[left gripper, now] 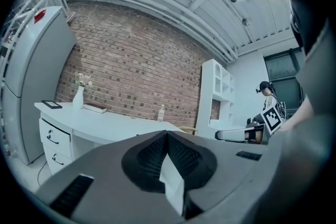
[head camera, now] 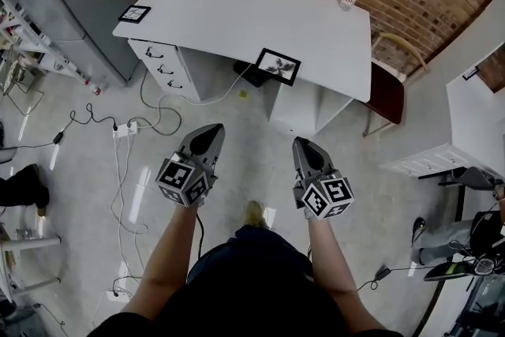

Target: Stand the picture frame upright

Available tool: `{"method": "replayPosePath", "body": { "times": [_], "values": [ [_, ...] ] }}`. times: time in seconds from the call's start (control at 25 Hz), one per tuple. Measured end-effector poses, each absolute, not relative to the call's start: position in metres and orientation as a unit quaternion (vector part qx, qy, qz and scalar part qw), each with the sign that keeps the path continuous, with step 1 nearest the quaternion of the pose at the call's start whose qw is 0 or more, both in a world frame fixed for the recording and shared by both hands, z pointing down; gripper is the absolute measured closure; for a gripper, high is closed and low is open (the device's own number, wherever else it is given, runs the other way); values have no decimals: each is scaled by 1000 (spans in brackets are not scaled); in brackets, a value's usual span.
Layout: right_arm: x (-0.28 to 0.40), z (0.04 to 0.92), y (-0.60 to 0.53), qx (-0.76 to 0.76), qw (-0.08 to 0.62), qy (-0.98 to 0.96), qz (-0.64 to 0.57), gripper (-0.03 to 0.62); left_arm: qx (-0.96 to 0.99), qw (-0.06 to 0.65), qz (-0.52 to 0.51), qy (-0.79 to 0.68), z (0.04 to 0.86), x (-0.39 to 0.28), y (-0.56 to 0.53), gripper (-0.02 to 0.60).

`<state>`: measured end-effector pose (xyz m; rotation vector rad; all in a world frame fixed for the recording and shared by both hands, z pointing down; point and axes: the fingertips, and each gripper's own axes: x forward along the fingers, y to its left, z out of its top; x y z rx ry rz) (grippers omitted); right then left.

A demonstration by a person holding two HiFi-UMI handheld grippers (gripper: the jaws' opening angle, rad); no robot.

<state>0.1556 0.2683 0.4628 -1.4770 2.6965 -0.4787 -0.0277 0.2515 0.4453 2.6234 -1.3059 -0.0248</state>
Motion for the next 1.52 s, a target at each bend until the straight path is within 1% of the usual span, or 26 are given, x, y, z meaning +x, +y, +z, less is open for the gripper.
{"method": "replayPosePath", "body": {
  "times": [0.44, 1.12, 1.52],
  "values": [
    [166, 474, 216, -460, 13, 873, -162, 589, 881, 111, -7, -459, 457, -19, 212, 575],
    [154, 494, 205, -443, 20, 875, -196, 589, 871, 125, 9, -475, 467, -25, 206, 575],
    [153, 499, 179, -452, 18, 869, -201, 589, 880, 127, 14, -458, 474, -21, 172, 575]
  ]
}}
